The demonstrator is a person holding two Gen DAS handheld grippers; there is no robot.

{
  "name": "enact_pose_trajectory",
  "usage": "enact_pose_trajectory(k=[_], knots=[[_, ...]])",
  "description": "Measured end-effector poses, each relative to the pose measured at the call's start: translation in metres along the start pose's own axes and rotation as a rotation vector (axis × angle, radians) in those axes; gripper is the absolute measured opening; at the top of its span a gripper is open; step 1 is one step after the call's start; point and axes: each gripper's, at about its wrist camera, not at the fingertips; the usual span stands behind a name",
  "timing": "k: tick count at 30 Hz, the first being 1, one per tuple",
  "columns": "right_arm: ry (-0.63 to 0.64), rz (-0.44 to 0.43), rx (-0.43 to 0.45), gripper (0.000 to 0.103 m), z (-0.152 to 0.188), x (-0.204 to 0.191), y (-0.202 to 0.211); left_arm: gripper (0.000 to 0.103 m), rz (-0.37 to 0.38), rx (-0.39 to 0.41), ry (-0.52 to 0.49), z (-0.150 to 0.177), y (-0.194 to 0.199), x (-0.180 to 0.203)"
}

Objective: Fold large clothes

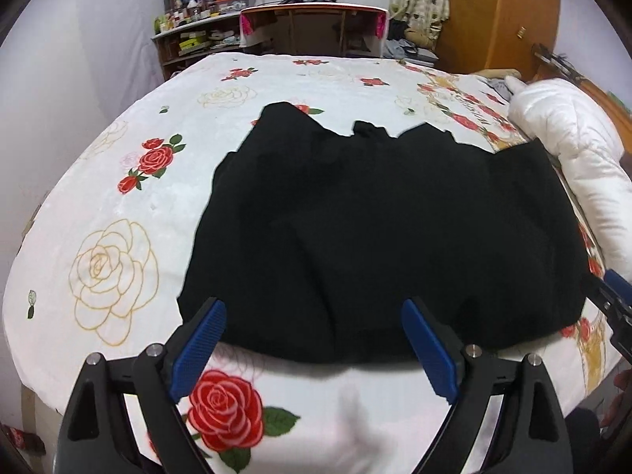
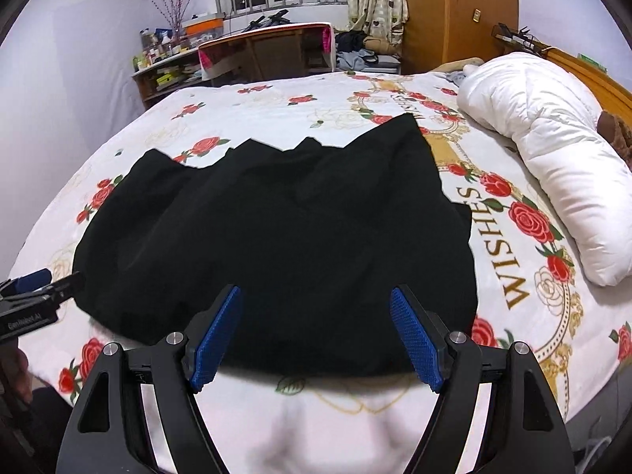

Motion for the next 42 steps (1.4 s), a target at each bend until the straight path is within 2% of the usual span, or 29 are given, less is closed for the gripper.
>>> enact_pose_trajectory(k=[5, 13, 19, 33, 38, 42], knots=[[0.024, 0.005, -0.001, 0.077, 0.011, -0.012, 0.006, 0.092, -0.013, 0.018, -0.034, 0.011, 0.009, 0.013], [0.055, 0.002, 0.005, 0.077, 0.020, -0.024, 0.013, 0.092, 0.031, 0.039, -0.003, 0.014, 0.020, 0.014], [0.057, 0.005, 0.018, 0.077, 0.020, -0.026, 0.017, 0.092, -0.011, 0.046, -0.015, 0.016, 0.022, 0.015], [0.049, 0.012, 0.011, 0.077, 0.021, -0.025, 0.018, 0.092, -0.012, 0.026, -0.015, 0.019, 0.020, 0.017], [0.047, 0.015, 0.011, 0.077, 0.021, -0.023, 0.019, 0.092, -0.064, 0.023, -0.033, 0.021, 0.020, 0.020], [0.048, 0.013, 0.011, 0.077, 0.021, -0.023, 0.019, 0.092, -0.076, 0.018, -0.053, 0.023, 0.020, 0.023]])
Point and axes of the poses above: each gripper's, at about its wrist camera, not at the fingertips, and y roughly against the way its jaws point, x to its right, z to its underside, and after that the axes turned 8 degrees about z, right-handed
